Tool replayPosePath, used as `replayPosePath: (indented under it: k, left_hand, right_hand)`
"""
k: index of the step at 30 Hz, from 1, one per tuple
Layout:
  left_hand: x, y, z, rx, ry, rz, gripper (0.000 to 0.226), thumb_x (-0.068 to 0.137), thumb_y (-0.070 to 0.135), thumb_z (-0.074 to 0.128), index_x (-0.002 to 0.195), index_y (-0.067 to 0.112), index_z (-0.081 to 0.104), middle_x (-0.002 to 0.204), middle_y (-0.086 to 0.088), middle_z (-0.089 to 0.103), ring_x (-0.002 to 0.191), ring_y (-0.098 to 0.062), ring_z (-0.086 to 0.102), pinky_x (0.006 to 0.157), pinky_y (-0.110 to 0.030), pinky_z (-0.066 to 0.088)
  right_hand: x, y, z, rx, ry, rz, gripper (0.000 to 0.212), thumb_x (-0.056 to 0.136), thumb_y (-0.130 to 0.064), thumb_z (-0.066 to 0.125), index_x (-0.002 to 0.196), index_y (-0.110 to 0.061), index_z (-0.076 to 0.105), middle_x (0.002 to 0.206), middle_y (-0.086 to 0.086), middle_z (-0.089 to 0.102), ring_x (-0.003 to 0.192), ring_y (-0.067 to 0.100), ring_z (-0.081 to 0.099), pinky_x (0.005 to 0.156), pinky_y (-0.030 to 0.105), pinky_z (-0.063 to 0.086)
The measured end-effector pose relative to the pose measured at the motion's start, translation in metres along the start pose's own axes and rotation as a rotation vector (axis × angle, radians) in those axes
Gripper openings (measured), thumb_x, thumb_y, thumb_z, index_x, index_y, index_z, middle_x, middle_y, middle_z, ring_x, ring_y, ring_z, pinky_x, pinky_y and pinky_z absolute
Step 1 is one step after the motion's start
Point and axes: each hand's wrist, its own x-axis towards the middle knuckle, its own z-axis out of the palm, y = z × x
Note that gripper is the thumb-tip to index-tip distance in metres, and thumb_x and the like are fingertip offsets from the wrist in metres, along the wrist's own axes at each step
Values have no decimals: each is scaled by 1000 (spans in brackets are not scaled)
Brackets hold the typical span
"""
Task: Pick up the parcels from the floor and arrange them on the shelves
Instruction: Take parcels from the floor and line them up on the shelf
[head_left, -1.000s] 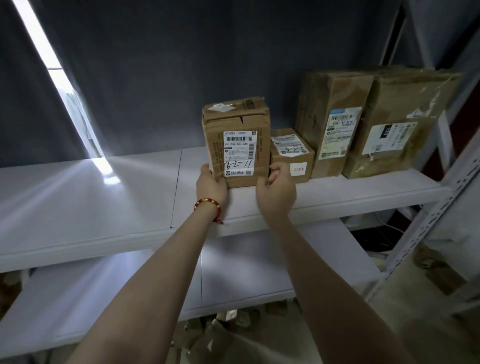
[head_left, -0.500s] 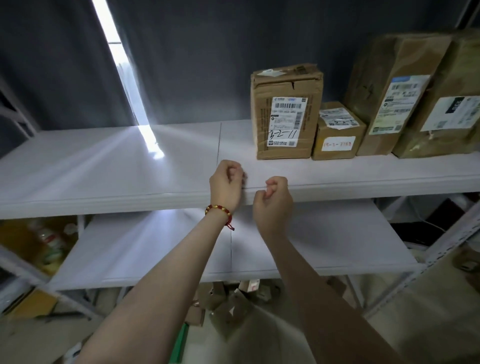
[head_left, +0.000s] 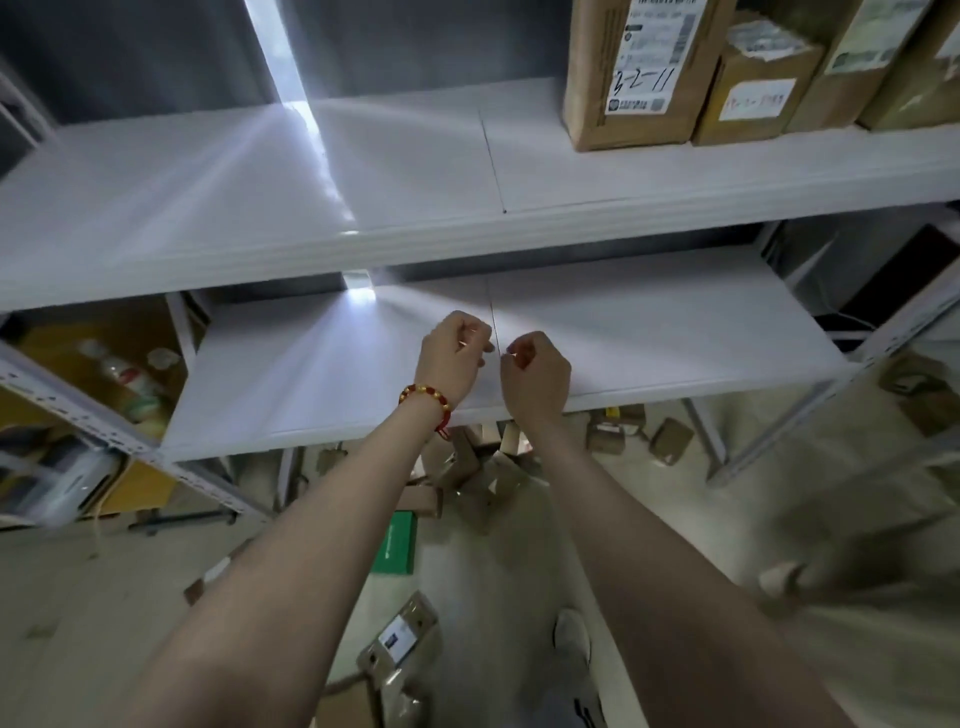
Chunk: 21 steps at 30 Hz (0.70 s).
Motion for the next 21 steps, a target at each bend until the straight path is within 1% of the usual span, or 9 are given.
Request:
replayPosePath:
  k: [4,8,10,12,15,16,18,19,21]
  left_hand:
    - [-15,-47,-1,58,-39,-94,11,100,18,48,96,14,58,98,-7,68,84,-22,65,61,-20,45]
    - [-13,-104,13,122,-60,-170,7,96,21,55,98,16,59,103,-6,65,95,-26,64,85,-41,55]
    - [-13,-139,25,161,-76,-203,6,96,24,57,96,18,58,101,-3,63,96,-26,64,88,-44,54]
    - [-13,-179,40,215,-92,-220,8,96,25,58,94,18,58,100,-3,64,96,-26,65,88,-43,54]
    - [-15,-248,65,273,-102,-258,17,96,27,58,97,11,63,102,-10,68,95,-27,65,85,-36,52]
    - [-15,-271,73,299,-111,-269,19,97,27,57,98,9,64,102,-12,68,96,-29,64,81,-33,49]
    - [-15,-317,90,331,-114,-287,19,97,26,57,94,8,63,102,-16,67,97,-30,62,77,-31,46]
    - [-14,-342,98,330,-109,-286,17,96,24,57,90,9,63,101,-17,67,96,-31,61,75,-30,44]
    - [-8,-393,115,330,-104,-289,17,97,20,56,88,8,63,95,-18,65,88,-29,59,65,-24,39]
  right_hand:
    - [-13,36,16,-27,-76,68,10,89,-11,61,97,-10,66,86,-6,61,82,14,58,73,21,40]
    - [-9,87,39,-97,-191,158,12,92,-13,61,102,-9,65,90,-3,62,84,11,56,79,19,39]
    - [-8,120,55,-113,-254,200,14,93,-15,60,105,-9,63,92,-4,60,87,11,55,79,21,40]
    - [-10,157,74,-106,-289,224,13,92,-15,60,104,-11,62,92,-4,58,89,13,56,80,25,43]
    - [-17,222,112,-138,-346,275,12,90,-20,62,102,-17,63,99,-2,63,95,18,59,89,36,50]
    - [-21,244,126,-147,-368,284,10,89,-22,62,99,-19,63,99,-2,63,96,19,60,89,37,50]
    - [-24,290,158,-135,-404,298,5,87,-20,62,91,-20,60,93,0,61,96,23,60,81,29,44]
    - [-25,312,174,-122,-421,310,5,87,-20,61,92,-18,60,93,2,61,98,25,61,79,27,41]
    - [-28,357,206,-133,-461,324,15,91,-20,59,104,-15,61,101,3,60,105,23,59,80,27,39]
